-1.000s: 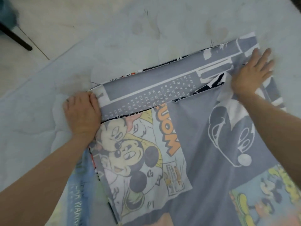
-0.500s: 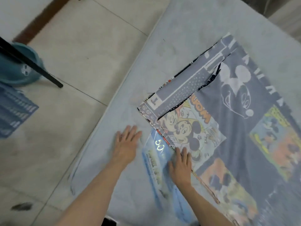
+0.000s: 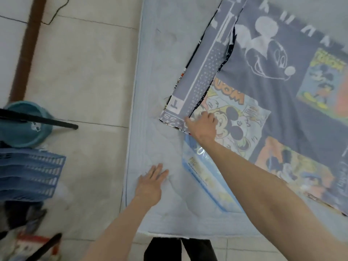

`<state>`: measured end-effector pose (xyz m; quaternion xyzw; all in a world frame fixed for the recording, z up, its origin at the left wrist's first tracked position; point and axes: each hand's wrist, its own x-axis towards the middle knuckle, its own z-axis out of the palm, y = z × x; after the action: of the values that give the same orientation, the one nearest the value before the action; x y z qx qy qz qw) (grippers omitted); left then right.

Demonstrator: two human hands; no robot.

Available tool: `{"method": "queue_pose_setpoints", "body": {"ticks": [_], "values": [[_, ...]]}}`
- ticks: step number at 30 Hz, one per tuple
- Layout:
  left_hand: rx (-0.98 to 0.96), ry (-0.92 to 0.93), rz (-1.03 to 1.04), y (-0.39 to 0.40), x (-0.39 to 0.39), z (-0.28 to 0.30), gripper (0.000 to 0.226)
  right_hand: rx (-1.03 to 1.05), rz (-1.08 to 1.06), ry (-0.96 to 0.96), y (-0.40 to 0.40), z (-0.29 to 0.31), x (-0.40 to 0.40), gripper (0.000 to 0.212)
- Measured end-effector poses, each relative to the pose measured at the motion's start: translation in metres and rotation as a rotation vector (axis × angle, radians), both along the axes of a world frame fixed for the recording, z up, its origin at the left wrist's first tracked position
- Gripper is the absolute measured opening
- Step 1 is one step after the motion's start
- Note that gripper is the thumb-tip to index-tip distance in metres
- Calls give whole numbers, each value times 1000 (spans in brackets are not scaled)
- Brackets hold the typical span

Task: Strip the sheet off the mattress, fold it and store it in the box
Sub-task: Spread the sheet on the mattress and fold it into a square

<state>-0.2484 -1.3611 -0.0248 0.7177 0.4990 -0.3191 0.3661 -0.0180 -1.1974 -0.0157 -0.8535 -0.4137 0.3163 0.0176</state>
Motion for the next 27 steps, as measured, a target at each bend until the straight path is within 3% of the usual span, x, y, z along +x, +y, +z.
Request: {"method": "queue_pose_setpoints", "body": {"ticks": [3, 8, 12, 15, 18, 20, 23, 27], "values": [[8, 31, -99, 14, 5, 6, 75, -148, -70, -19, 27, -13, -15, 93], [163, 10, -248, 86, 14, 15, 48, -247, -94, -115, 49, -23, -23, 71], [550, -276, -192, 192, 36, 18, 50, -270, -168, -124, 49, -30, -24, 63], [749, -475, -348, 267, 60, 14, 62, -199, -346, -98, 55, -24, -37, 56], [565, -446, -770, 319, 80, -2, 76, -99, -467, -184, 53, -16, -40, 43], [369, -355, -1015, 331, 74, -21, 79, -117, -434, -255, 46, -18, -51, 43], [276, -339, -1062, 335, 47, -36, 71, -174, -377, -338, 50, -22, -73, 53], [214, -294, -1103, 337, 22, -32, 67, -261, -427, -345, 59, -23, -81, 45]]}}
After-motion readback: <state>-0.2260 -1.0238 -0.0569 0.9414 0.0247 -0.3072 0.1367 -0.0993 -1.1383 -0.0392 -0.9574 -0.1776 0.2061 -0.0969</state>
